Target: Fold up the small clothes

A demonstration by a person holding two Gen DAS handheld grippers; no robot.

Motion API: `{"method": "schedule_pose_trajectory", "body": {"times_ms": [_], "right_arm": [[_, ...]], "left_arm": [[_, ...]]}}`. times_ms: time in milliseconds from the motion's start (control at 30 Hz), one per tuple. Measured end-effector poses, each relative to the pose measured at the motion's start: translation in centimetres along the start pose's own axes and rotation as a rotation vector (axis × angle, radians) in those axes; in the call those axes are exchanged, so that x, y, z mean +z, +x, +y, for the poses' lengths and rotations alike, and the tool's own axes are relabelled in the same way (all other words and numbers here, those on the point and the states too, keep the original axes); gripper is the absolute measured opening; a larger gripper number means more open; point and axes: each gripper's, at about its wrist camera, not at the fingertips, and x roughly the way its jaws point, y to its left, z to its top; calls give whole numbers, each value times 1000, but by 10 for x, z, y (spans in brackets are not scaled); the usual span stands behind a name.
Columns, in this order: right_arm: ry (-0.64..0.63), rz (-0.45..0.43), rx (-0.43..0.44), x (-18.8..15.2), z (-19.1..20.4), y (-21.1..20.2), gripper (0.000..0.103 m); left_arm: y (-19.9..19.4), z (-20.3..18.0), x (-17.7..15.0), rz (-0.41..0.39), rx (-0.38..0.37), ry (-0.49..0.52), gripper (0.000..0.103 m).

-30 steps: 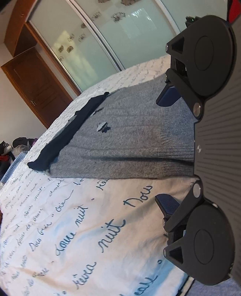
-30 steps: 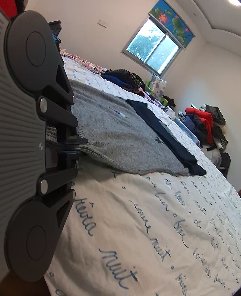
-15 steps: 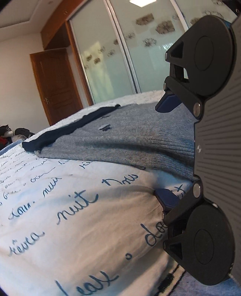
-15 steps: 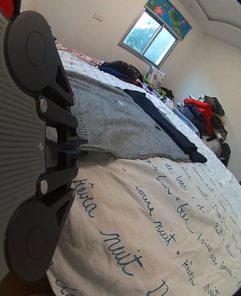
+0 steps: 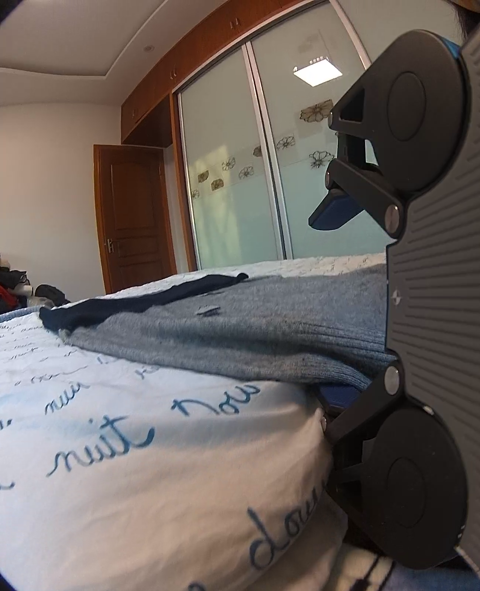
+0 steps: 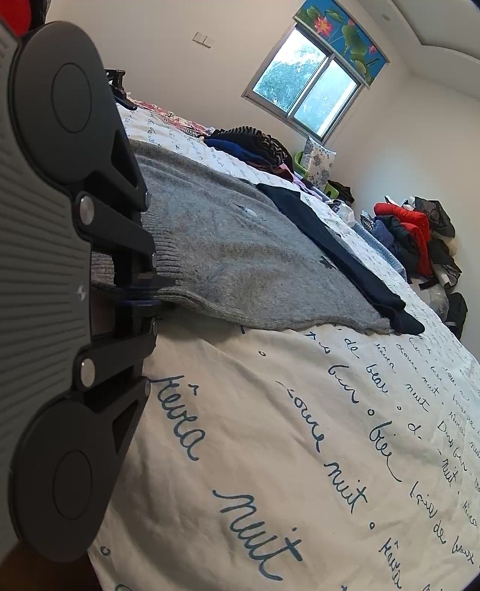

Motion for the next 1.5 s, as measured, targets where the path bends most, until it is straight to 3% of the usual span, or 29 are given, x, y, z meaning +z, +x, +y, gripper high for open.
{"method": "schedule_pose_trajectory", "body": {"times_ms": [167, 267, 333, 533, 900, 967, 1033, 1100, 1233, 1400, 1500], "right_arm": [[-7, 1, -5, 0, 0, 0, 6], [-10, 1, -7, -1, 0, 1, 6], [-6, 1, -8, -1, 0, 1, 6], [-9, 1, -11, -1, -1, 2, 6], [28, 4, 6, 0, -6, 10, 6], [30, 3, 7, 1, -6, 10, 6], [32, 3, 9, 1, -6, 10, 6], [41, 3, 14, 0, -7, 10, 6], [51, 1, 17, 0, -9, 10, 6], [37, 5, 7, 0, -8, 11, 6], [45, 4, 10, 0, -8, 11, 6]], "left_arm": [[5, -16, -3, 25, -44, 47, 81], [10, -25, -1, 29, 31, 99, 81], [15, -19, 1, 33, 85, 77, 80], [13, -13, 4, 30, 142, 83, 57], [7, -19, 2, 28, 146, 131, 56], [8, -30, 0, 9, 176, 200, 48], [4, -37, 0, -12, 219, 249, 21], [-2, -36, 3, -31, 252, 259, 13], [-15, -26, 5, -57, 272, 228, 7], [-29, -31, 5, -102, 354, 304, 6], [-29, -28, 6, -82, 319, 281, 6]]}}
